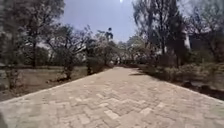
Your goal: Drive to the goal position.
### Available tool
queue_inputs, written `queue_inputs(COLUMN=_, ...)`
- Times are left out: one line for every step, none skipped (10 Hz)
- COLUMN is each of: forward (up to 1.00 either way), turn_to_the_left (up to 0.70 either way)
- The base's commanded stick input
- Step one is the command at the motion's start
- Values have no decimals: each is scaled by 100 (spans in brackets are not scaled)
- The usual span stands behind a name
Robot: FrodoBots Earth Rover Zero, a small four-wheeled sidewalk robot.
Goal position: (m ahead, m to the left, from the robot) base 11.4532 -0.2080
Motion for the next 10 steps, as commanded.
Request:
queue_inputs(forward=85, turn_to_the_left=0)
queue_inputs(forward=85, turn_to_the_left=0)
queue_inputs(forward=85, turn_to_the_left=0)
queue_inputs(forward=85, turn_to_the_left=0)
queue_inputs(forward=85, turn_to_the_left=0)
queue_inputs(forward=85, turn_to_the_left=0)
queue_inputs(forward=85, turn_to_the_left=0)
queue_inputs(forward=85, turn_to_the_left=0)
queue_inputs(forward=85, turn_to_the_left=0)
queue_inputs(forward=85, turn_to_the_left=0)
